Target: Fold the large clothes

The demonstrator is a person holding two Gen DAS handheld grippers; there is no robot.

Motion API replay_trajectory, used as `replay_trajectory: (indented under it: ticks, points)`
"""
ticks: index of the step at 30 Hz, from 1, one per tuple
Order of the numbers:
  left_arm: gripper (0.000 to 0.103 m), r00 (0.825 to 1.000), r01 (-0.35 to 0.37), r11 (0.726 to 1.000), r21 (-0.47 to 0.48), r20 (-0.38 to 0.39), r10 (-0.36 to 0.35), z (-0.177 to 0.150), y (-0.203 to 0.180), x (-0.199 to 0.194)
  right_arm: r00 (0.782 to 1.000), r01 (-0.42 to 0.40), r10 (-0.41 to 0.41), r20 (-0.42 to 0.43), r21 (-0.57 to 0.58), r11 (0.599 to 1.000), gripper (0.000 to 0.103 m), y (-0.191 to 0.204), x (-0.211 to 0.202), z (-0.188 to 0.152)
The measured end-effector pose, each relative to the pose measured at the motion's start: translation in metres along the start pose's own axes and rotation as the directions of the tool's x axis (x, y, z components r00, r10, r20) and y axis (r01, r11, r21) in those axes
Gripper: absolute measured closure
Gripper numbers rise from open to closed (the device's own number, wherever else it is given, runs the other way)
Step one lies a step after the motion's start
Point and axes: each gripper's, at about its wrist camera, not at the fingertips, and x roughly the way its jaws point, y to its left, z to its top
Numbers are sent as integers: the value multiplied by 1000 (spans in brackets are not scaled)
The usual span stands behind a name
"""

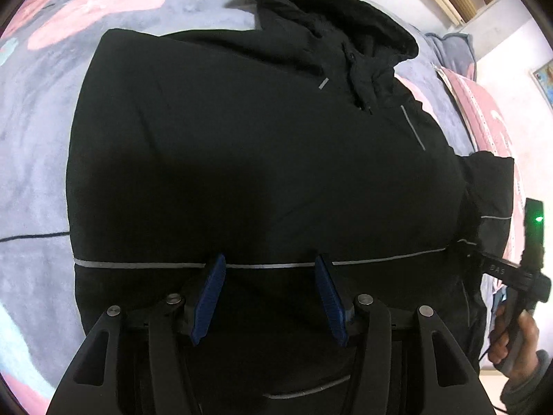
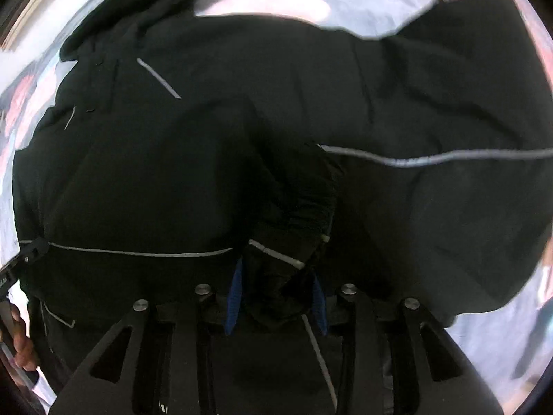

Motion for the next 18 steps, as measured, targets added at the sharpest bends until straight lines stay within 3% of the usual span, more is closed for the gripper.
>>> replay_trajectory:
  ticks: [4,6,8,10,13,16,18]
  points:
    - [48,1000,14,1000,-18,-26,-14,6,-1,-11,999,-36,37,-20,26,999,58,-5,-19,9]
    - [48,999,38,999,-15,5,-38,9,-10,-29,995,-95,93,37,62,994,53,-15,-46,13]
    - [48,996,76,997,-6,40,-76,11,-18,-46,985,-123,116,127,53,991,37,-15,-75,16]
    - [47,993,102,995,-4,55,-102,12,-26,-51,972,-125,123,203,-3,992,36,-4,-95,18]
    - [47,999,47,999,12,27,-47,8,-34,-35,982,-109,118,144,-71,991,36,11,-75,23]
    - [48,999,-25,1000,-4,-22,25,0,-30,-4,995,-23,33,96,-102,994,37,17,-39,8]
    - [48,1000,-21,999,-26,-14,20,-6,-21,10,997,56,-49,59,-121,991,37,18,-14,3]
